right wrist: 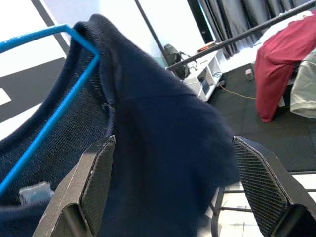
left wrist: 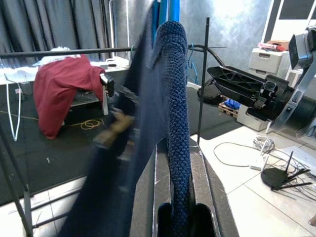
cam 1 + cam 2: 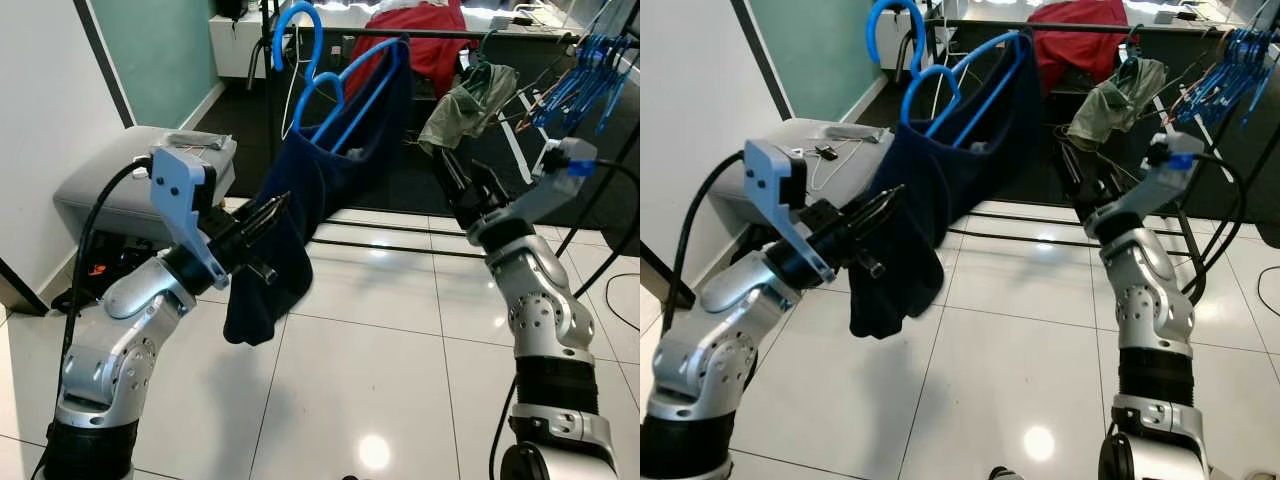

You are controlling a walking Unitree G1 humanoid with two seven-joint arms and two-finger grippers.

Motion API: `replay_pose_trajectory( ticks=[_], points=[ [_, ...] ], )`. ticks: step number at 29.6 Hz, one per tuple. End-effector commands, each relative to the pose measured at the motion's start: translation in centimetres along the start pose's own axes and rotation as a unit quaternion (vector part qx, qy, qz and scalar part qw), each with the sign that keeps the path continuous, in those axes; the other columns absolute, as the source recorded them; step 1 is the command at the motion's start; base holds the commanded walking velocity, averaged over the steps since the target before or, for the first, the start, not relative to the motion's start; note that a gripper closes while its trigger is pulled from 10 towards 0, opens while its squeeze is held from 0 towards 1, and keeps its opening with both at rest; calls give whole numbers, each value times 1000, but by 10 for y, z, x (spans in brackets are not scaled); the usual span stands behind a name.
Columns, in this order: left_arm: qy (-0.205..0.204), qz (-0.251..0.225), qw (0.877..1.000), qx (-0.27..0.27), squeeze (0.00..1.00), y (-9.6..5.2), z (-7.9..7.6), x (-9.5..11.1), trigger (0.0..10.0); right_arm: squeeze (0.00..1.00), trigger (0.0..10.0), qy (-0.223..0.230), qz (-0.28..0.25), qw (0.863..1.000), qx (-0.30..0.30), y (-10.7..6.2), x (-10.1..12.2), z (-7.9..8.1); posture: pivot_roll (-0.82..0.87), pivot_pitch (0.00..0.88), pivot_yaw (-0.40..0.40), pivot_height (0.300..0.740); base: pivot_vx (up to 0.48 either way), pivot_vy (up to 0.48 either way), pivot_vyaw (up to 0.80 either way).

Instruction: Hang hanger

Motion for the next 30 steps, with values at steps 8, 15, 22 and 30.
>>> replay_pose_trajectory(
  ticks=[8, 15, 22, 30],
  points=[
    [18, -8, 1000, 2, 0, 0, -13, -1, 10000, 0, 10000, -4, -70, 998, -3, 14, 35, 4, -86, 94, 22, 740, 0, 0, 0],
    [14, -16, 1000, -8, 0, 2, -21, 2, 10000, 0, 10000, -9, -42, 999, 15, 23, 24, 19, -80, 91, 17, 740, 0, 0, 0],
    [9, -30, 999, -18, 0, 2, -28, 6, 10000, 0, 9686, -34, -3, 999, -4, 29, 8, 24, -77, 88, 13, 740, 0, 0, 0],
    [9, -38, 999, -28, 0, 4, -35, 9, 10000, 0, 10000, -60, 12, 998, -7, 36, 3, 27, -76, 86, 7, 740, 0, 0, 0]
  ],
)
Point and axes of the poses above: a point about 5 cm out from each wrist's last joint towards the gripper, its own y axis pointing out of the wrist towards the gripper, its own x axis along the axis of the wrist's last joint, z = x × y, the point moved 1 cm from there along y, pointing out of the wrist towards the gripper, and after that the axes turned 14 degrees about -y, right-handed, at the moved point
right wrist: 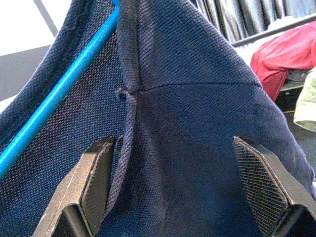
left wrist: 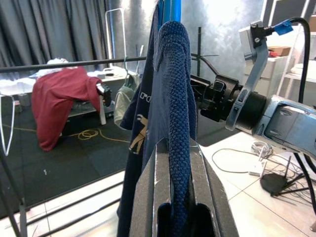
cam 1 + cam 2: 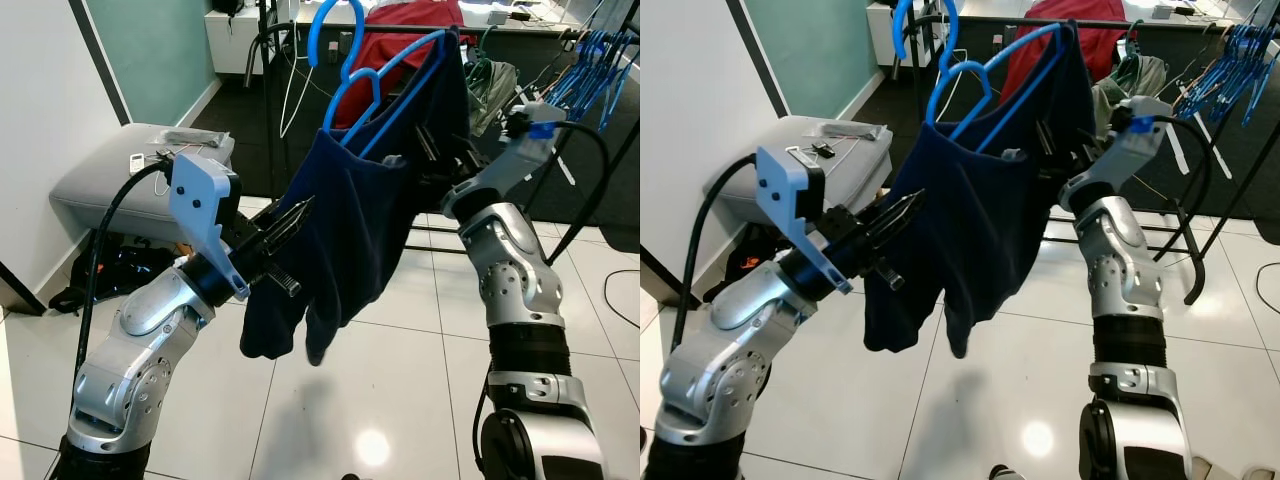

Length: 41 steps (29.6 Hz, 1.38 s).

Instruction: Hang hanger

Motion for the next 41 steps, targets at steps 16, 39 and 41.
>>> replay_pose_trajectory(
  ticks=[16, 39, 41],
  points=[
    [-8, -11, 1000, -26, 0, 1, -15, 3, 10000, 0, 1137, -35, -24, 999, -17, 15, 13, 1, -75, 84, 3, 740, 0, 0, 0],
    [47, 164, 985, 14, 0, -17, 8, -45, 10000, 0, 0, -134, -31, 990, 34, 19, 31, 16, -85, 80, 1, 740, 0, 0, 0],
    [46, 174, 984, 16, 0, -18, 8, -48, 10000, 0, 0, -143, -28, 989, 40, 18, 31, 17, -85, 80, 1, 740, 0, 0, 0]
  ],
)
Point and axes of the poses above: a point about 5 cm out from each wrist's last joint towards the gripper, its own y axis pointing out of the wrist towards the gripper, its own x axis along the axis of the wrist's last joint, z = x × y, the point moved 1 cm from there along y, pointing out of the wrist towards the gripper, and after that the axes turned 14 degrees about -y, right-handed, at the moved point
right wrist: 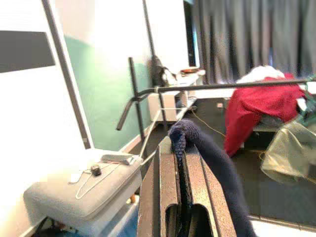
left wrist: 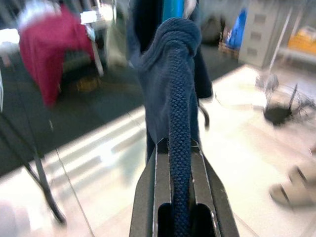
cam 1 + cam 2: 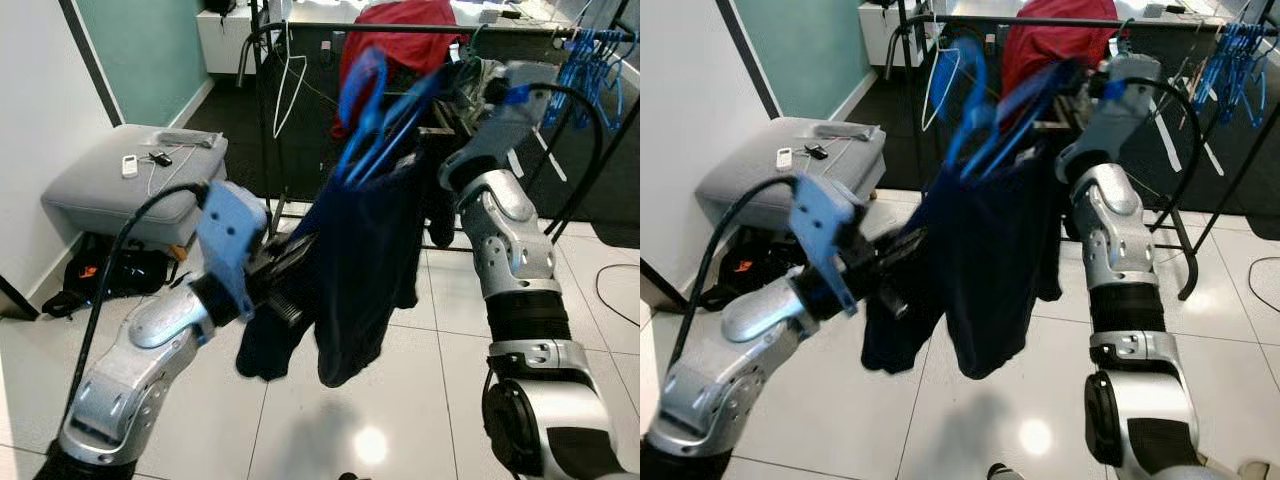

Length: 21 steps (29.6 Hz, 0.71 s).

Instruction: Hang hanger

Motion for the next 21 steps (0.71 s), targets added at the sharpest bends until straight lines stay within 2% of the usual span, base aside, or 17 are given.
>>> replay_pose_trajectory(
  ticks=[1, 5, 7, 12, 14, 15, 16, 18, 19, 21],
  points=[
    [4, 15, 1000, -5, 0, -1, -1, -3, 10000, 0, 0, -16, 3, 1000, 16, -1, 1, 5, -85, 80, 1, 740, 0, 0, 0],
    [28, 63, 997, -26, 0, -4, -6, -17, 10000, 0, 0, -33, 27, 998, 44, -5, -2, 12, -99, 90, 4, 740, 0, 0, 0],
    [32, 71, 997, -29, 0, -5, -6, -20, 10000, 0, 0, -36, 37, 997, 56, -8, -4, 15, -101, 91, 5, 740, 0, 0, 0],
    [33, 74, 996, -22, 0, -5, -2, -21, 10000, 0, 0, -40, 66, 992, 100, -17, -14, 26, -101, 91, 5, 740, 0, 0, 0],
    [33, 74, 996, -22, 0, -5, -2, -21, 10000, 0, 0, -40, 66, 992, 100, -17, -14, 26, -101, 91, 5, 740, 0, 0, 0],
    [33, 73, 997, -21, 0, -6, -1, -20, 10000, 0, 0, -44, 83, 987, 132, -24, -20, 33, -103, 95, 6, 740, 0, 0, 0],
    [33, 73, 997, -21, 0, -6, -1, -20, 10000, 0, 0, -44, 83, 987, 132, -24, -20, 33, -103, 95, 6, 740, 0, 0, 0],
    [37, 74, 996, -12, 0, -10, 6, -17, 10000, 0, 0, -49, 141, 961, 233, -50, -38, 48, -103, 95, 6, 740, 0, 0, 0],
    [37, 74, 996, -12, 0, -10, 6, -17, 10000, 0, 0, -49, 141, 961, 233, -50, -38, 48, -103, 95, 6, 740, 0, 0, 0],
    [44, 77, 996, -2, 0, -14, 13, -15, 10000, 0, 0, -58, 173, 944, 274, -70, -47, 48, -99, 101, 3, 740, 0, 0, 0]
  ],
)
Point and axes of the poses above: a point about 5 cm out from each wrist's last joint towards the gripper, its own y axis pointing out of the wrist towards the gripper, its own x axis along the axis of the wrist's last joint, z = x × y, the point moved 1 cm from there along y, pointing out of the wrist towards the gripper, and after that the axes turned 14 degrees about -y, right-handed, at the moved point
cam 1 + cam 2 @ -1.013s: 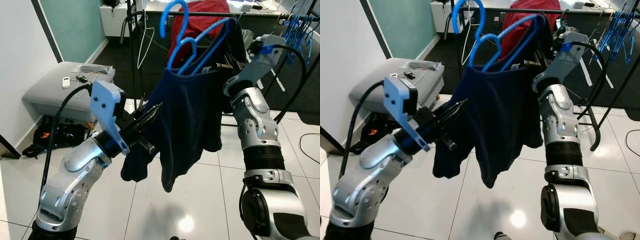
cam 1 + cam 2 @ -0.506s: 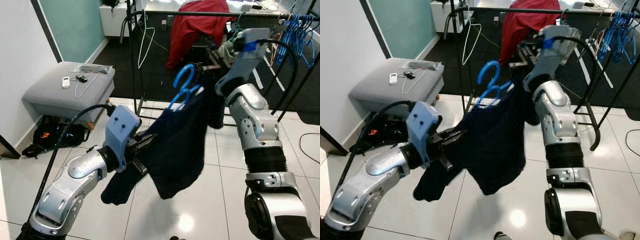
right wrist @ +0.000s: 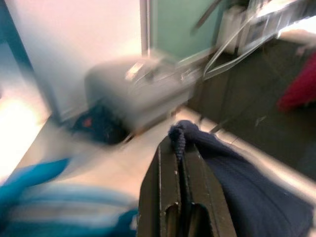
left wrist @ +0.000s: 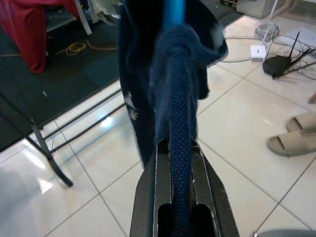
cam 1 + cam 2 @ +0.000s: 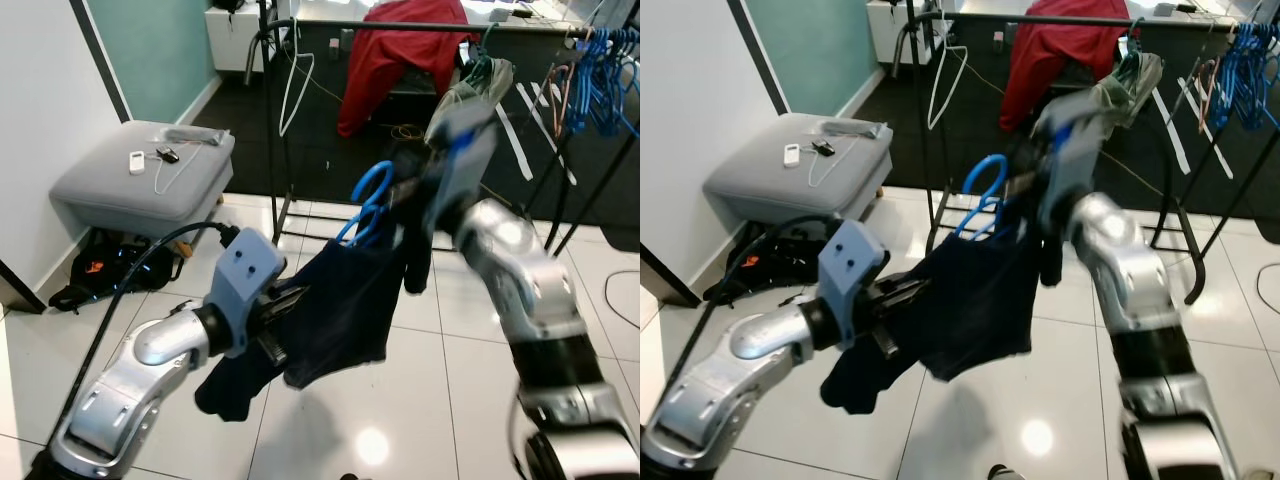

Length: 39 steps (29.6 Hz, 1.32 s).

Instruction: Hang hanger

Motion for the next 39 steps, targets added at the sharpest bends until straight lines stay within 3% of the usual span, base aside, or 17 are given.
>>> replay_pose_trajectory(
  ticks=[1, 4, 6, 9, 10, 12, 13, 16, 19, 20, 25, 26, 27, 28, 31, 35, 39],
  points=[
    [6, -5, 1000, 11, 0, -5, 8, 4, 10000, 0, 0, 3, 16, 999, 36, -7, -3, 6, -99, 102, 3, 740, 0, 0, 0],
    [11, -3, 1000, 13, 0, -7, 10, 4, 10000, 0, 0, -2, 31, 999, 24, -13, -7, 0, -99, 102, 3, 740, 0, 0, 0],
    [18, 2, 1000, 13, 0, -10, 13, 3, 10000, 0, 0, -11, 51, 999, -11, -25, -11, -21, -102, 104, 8, 740, 0, 0, 0],
    [22, 6, 1000, 12, 0, -11, 13, 3, 10000, 0, 0, -15, 54, 998, -30, -31, -9, -32, -104, 104, 12, 740, 0, 0, 0],
    [28, 9, 1000, 8, 0, -12, 14, 3, 10000, 0, 0, -22, 55, 997, -54, -38, -5, -47, -105, 104, 15, 740, 0, 0, 0],
    [28, 9, 1000, 8, 0, -12, 14, 3, 10000, 0, 0, -22, 55, 997, -54, -38, -5, -47, -105, 104, 15, 740, 0, 0, 0],
    [32, 11, 999, 4, 0, -12, 14, 2, 10000, 0, 0, -26, 56, 996, -71, -45, -1, -59, -104, 103, 14, 740, 0, 0, 0],
    [45, 18, 999, -1, 0, -14, 15, 2, 10000, 0, 0, -33, 79, 994, -72, -58, -1, -70, -104, 103, 15, 740, 0, 0, 0],
    [54, 22, 998, 0, 0, -17, 18, 2, 10000, 0, 0, -33, 103, 992, -60, -65, -7, -69, -104, 103, 14, 740, 0, 0, 0],
    [58, 23, 998, 7, 0, -19, 23, 3, 10000, 0, 0, -33, 124, 991, -43, -69, -14, -65, -105, 105, 14, 740, 0, 0, 0],
    [60, 19, 998, 15, 0, -20, 28, 7, 10000, 0, 0, -23, 125, 992, 5, -60, -18, -41, -103, 106, 17, 740, 0, 0, 0],
    [52, 8, 999, 6, 0, -16, 24, 10, 10000, 0, 0, -21, 113, 991, 71, -41, -18, -3, -104, 101, 21, 740, 0, 0, 0],
    [52, 8, 999, 6, 0, -16, 24, 10, 10000, 0, 0, -21, 113, 991, 71, -41, -18, -3, -104, 101, 21, 740, 0, 0, 0],
    [48, 3, 999, 3, 0, -14, 22, 10, 10000, 0, 0, -22, 111, 990, 87, -36, -19, 9, -104, 101, 21, 740, 0, 0, 0],
    [37, -9, 999, -8, 0, -11, 18, 13, 10000, 0, 0, -23, 96, 990, 103, -24, -18, 23, -101, 95, 17, 740, 0, 0, 0],
    [30, -15, 999, -20, 0, -9, 13, 14, 10000, 0, 0, -31, 65, 992, 103, -15, -10, 29, -101, 95, 17, 740, 0, 0, 0],
    [31, -11, 998, -53, 0, -10, 3, 9, 10000, 0, 0, -32, 33, 995, 92, -11, 1, 23, -97, 86, 15, 740, 0, 0, 0]
  ],
)
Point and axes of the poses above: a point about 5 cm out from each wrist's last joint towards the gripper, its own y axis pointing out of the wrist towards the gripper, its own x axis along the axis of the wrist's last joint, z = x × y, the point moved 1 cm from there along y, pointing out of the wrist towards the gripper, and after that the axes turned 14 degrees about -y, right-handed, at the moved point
